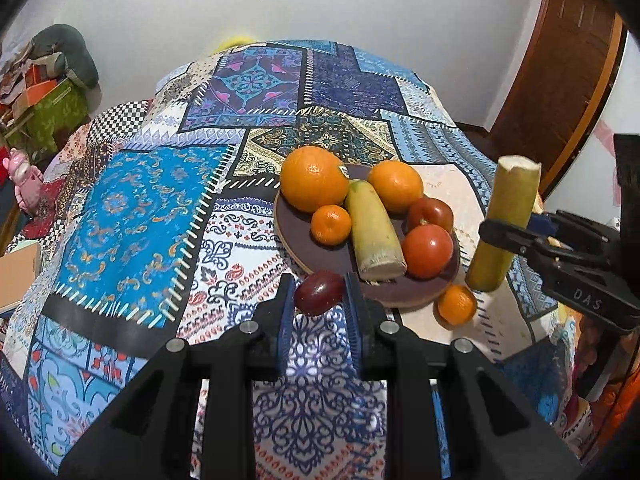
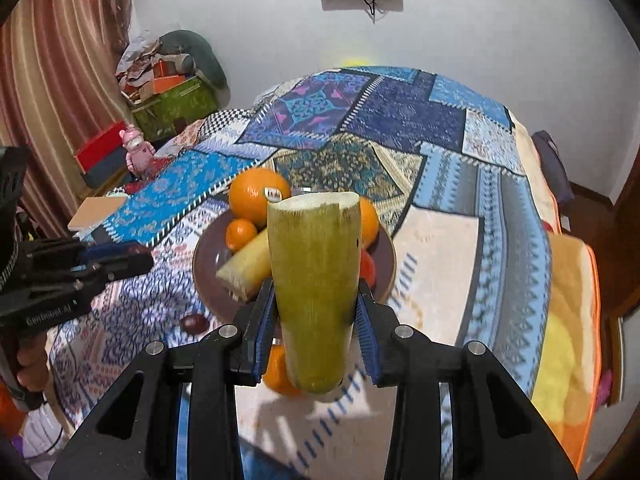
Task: Organize fruits
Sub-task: 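Lay the cucumber on the plate with the right tool while the left tool drops the grape there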
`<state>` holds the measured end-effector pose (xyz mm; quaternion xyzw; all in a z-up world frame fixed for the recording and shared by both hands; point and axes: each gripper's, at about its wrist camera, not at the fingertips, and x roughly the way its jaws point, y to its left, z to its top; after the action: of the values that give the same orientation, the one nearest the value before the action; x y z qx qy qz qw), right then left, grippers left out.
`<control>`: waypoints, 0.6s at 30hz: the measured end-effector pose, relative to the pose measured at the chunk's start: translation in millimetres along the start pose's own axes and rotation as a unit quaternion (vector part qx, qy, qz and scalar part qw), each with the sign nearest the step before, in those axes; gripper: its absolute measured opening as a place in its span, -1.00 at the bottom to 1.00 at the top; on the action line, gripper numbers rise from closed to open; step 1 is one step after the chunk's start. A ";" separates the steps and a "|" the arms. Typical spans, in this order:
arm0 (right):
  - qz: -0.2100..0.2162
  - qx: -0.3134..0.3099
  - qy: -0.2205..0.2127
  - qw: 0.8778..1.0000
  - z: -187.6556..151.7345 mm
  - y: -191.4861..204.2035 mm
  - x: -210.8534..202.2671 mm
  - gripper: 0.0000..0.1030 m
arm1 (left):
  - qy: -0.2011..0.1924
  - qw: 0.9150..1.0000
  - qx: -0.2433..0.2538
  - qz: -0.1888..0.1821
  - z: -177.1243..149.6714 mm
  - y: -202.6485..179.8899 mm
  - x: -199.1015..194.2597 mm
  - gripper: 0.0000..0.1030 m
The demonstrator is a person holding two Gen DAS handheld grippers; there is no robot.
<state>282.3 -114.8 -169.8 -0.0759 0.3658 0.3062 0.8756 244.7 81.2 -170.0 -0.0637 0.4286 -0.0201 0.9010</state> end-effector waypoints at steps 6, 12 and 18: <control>0.004 -0.014 -0.001 1.000 20.0 5.0 15.2 -0.35 | 0.010 1.000 -0.003 -0.001 12.8 2.8 20.4 -0.54; 0.008 -0.032 0.010 0.999 33.9 13.7 36.6 -0.34 | 0.023 1.000 0.000 -0.004 25.2 4.0 40.3 -0.54; 0.010 -0.032 0.027 0.999 42.6 14.6 58.6 -0.35 | 0.040 0.999 0.011 -0.007 28.0 -0.6 56.8 -0.54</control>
<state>330.8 -59.8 -178.0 -0.1085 0.3799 0.3247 0.8594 302.3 78.2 -196.1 -0.0559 0.4633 -0.0336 0.8838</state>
